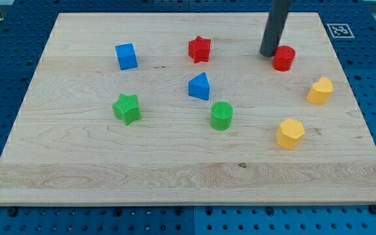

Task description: Move red circle above yellow heart

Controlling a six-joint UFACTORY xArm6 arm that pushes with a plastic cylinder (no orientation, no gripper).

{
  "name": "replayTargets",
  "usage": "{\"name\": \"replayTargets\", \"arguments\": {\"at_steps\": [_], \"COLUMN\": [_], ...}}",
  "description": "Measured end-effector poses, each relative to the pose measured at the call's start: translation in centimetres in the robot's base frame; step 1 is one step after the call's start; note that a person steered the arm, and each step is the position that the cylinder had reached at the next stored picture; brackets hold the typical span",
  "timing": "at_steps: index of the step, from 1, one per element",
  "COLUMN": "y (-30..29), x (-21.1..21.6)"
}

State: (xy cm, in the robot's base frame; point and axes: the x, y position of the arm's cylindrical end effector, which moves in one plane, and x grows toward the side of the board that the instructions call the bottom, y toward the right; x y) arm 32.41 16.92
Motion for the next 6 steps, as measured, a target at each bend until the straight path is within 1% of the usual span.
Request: {"name": "replayTargets", "arguments": {"at_steps": [1, 3, 4, 6], "y": [0.5, -0.9, 0.3, 2.7], "x": [0.1, 0.9, 1.6, 1.7]}}
